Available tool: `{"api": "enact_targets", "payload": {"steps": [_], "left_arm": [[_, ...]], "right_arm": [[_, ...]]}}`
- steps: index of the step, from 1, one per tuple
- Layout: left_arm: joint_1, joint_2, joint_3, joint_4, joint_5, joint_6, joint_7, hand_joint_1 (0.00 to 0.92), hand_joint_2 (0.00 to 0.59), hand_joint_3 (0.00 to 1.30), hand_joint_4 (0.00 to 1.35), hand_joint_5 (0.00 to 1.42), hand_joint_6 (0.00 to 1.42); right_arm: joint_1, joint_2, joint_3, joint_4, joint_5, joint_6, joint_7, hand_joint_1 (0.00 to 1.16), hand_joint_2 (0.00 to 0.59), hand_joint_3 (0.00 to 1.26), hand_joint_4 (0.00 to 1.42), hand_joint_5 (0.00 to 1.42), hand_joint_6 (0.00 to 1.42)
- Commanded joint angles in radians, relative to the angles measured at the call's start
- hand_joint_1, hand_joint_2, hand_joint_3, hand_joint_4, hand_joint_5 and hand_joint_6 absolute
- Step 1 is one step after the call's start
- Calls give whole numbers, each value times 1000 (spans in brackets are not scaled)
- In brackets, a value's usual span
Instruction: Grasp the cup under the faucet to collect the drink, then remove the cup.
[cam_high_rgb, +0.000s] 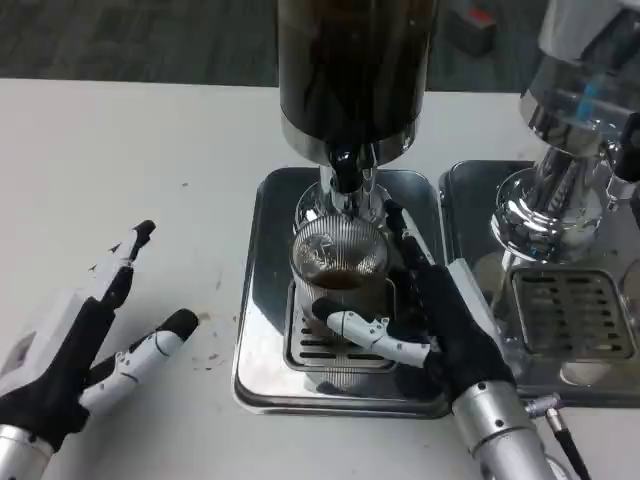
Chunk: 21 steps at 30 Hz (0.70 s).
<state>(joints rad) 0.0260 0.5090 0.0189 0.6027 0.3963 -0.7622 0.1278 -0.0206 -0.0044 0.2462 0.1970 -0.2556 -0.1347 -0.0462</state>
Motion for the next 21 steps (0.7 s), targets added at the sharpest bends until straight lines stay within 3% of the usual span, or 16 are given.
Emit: {"api": "enact_targets", "payload": {"steps": [1, 7, 15, 21], "left_arm": [[10, 10, -5, -12, -10, 12, -7, 0, 171, 0, 0, 0, 0], [17, 9, -2, -23, -14, 17, -8, 0, 172, 0, 0, 0, 0], [29, 10, 4, -36, -19, 25, -7, 0, 172, 0, 0, 0, 0], [29, 14, 3, -44, -21, 24, -15, 0, 171, 0, 0, 0, 0]], "right_arm": [[-2, 12, 16, 24, -4, 4, 4, 880, 183, 0, 0, 21, 198], [-9, 13, 27, 29, -14, 6, 1, 898, 182, 0, 0, 84, 256], [-3, 28, 20, 26, -31, 4, -42, 947, 193, 0, 234, 310, 483], [0, 38, 17, 24, -55, 2, -87, 955, 214, 57, 345, 457, 573]]}}
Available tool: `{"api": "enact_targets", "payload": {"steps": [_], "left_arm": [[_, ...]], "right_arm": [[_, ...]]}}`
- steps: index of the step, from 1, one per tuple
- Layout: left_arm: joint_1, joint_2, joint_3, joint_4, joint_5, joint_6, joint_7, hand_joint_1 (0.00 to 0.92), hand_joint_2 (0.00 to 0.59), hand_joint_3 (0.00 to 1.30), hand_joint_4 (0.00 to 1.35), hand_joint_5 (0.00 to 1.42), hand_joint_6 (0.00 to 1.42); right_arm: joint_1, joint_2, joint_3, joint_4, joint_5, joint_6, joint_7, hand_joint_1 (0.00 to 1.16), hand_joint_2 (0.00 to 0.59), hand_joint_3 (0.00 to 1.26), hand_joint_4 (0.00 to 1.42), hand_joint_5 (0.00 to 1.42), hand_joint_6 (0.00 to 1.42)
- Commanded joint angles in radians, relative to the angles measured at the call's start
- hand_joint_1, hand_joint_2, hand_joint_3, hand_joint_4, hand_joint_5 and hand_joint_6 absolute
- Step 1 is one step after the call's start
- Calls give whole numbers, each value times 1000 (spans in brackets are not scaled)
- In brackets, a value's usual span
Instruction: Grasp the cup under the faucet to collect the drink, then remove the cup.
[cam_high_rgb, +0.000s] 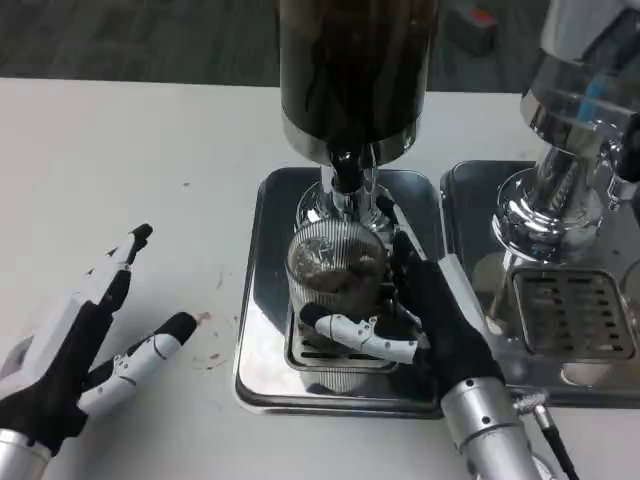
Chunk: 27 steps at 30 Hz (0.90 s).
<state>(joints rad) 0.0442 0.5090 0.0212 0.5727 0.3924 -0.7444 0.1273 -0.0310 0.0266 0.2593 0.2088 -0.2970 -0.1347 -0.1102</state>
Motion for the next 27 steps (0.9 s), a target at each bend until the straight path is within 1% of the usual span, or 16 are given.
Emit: {"api": "enact_targets", "payload": {"steps": [1, 7, 11, 16, 24, 27], "left_arm": [[10, 14, 0, -15, -17, 7, -15, 0, 170, 0, 0, 0, 0], [4, 17, -1, -13, -20, 8, -18, 0, 168, 0, 0, 0, 0], [0, 18, -4, -9, -22, 7, -20, 0, 168, 0, 0, 0, 0], [-6, 16, -6, -5, -22, 6, -18, 0, 168, 0, 0, 0, 0], [-16, 14, -11, 4, -23, 3, -17, 0, 168, 0, 0, 0, 0], [-24, 13, -16, 11, -23, 3, -18, 0, 168, 0, 0, 0, 0]], "right_arm": [[10, 10, 2, 14, -15, 0, -30, 955, 214, 68, 358, 471, 587], [12, 19, 1, 22, -23, -13, -63, 968, 217, 157, 445, 540, 644], [13, 20, -1, 25, -25, -25, -78, 969, 217, 227, 504, 603, 721], [14, 19, -2, 22, -31, -34, -92, 982, 224, 284, 532, 636, 761], [12, 17, 0, 10, -43, -41, -107, 984, 227, 295, 532, 652, 801], [14, 14, -3, -9, -49, -42, -114, 984, 224, 299, 532, 653, 803]]}}
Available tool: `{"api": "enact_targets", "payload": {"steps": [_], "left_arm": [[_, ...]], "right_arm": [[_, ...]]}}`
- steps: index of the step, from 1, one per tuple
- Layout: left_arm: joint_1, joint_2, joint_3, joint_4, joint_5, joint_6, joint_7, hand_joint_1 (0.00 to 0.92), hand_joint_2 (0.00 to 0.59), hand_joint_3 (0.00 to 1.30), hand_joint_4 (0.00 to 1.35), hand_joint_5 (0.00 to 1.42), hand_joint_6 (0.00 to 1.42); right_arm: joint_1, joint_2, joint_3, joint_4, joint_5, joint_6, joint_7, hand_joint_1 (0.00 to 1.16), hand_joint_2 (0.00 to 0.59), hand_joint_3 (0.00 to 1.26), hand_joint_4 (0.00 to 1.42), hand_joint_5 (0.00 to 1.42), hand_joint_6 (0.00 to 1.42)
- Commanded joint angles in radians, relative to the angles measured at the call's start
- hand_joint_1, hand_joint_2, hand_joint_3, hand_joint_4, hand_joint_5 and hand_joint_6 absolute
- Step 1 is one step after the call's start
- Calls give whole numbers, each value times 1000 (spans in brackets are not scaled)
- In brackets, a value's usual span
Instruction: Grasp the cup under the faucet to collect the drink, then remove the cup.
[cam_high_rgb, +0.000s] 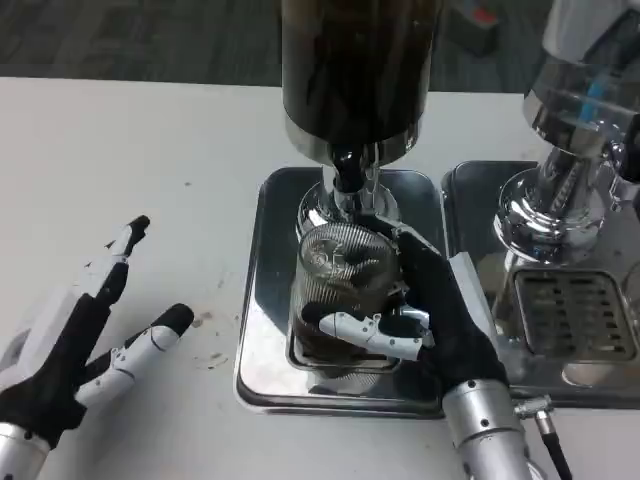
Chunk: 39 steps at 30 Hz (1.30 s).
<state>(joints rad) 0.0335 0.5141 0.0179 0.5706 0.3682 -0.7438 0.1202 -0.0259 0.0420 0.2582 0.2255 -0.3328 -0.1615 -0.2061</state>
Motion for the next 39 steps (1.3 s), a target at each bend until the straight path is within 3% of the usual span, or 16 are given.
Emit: {"api": "enact_targets", "payload": {"steps": [1, 14, 24, 39], "left_arm": [[-16, 7, -14, 14, 2, 1, -10, 0, 168, 0, 0, 0, 0], [-44, 4, -52, 44, 18, -13, 2, 0, 169, 5, 0, 0, 0], [-48, 2, -68, 44, 40, -19, 13, 0, 169, 6, 0, 0, 0], [-47, 12, -86, 33, 56, -14, 19, 0, 167, 7, 0, 0, 0]], "right_arm": [[12, -3, -4, -37, -18, -14, -22, 984, 223, 300, 532, 653, 804], [50, -21, -9, -141, -87, 15, -39, 984, 226, 295, 532, 646, 813], [113, -28, -10, -258, -148, 90, -35, 979, 237, 285, 518, 637, 828], [209, -56, -13, -380, -182, 138, -31, 965, 244, 282, 516, 637, 827]]}}
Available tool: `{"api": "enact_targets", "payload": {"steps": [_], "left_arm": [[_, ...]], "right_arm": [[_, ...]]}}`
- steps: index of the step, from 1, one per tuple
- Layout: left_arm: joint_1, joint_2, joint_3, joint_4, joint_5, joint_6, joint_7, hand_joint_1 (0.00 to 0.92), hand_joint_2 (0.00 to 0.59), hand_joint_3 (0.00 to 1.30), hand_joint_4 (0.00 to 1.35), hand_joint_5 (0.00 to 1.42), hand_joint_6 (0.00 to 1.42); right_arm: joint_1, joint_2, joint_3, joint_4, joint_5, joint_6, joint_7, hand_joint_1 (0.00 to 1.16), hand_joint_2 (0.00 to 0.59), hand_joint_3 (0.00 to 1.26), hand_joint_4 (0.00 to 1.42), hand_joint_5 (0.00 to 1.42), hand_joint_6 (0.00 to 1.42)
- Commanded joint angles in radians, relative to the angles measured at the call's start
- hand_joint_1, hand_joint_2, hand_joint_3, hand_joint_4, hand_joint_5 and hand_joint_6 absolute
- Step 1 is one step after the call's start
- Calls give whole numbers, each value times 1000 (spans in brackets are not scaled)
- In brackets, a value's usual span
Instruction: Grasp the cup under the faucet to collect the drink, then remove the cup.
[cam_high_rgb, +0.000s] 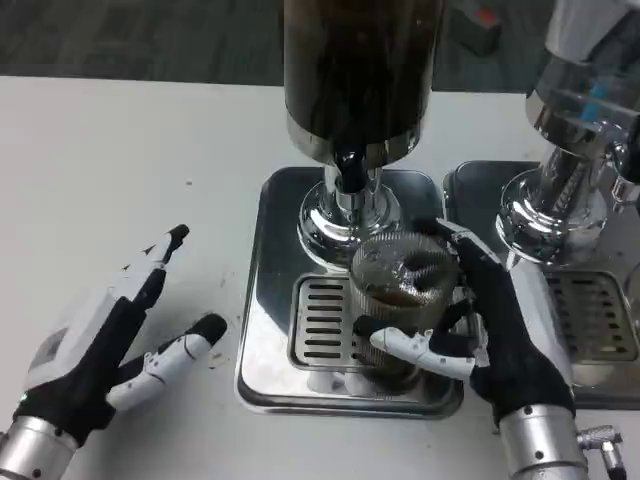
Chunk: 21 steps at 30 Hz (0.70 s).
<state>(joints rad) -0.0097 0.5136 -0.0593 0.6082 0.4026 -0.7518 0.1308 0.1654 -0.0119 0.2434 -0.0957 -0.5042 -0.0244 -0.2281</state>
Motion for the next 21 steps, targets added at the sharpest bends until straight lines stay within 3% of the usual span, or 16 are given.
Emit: {"api": "enact_targets", "payload": {"steps": [1, 21], "left_arm": [[-2, 16, -9, -8, 28, -7, 12, 0, 167, 7, 0, 0, 0], [45, 89, 2, -75, 151, -61, 125, 0, 141, 20, 0, 0, 0]], "right_arm": [[24, -3, 0, -64, -9, 1, -7, 957, 243, 281, 516, 624, 827], [86, -44, 2, -140, 6, -17, 33, 924, 256, 281, 516, 604, 813]]}}
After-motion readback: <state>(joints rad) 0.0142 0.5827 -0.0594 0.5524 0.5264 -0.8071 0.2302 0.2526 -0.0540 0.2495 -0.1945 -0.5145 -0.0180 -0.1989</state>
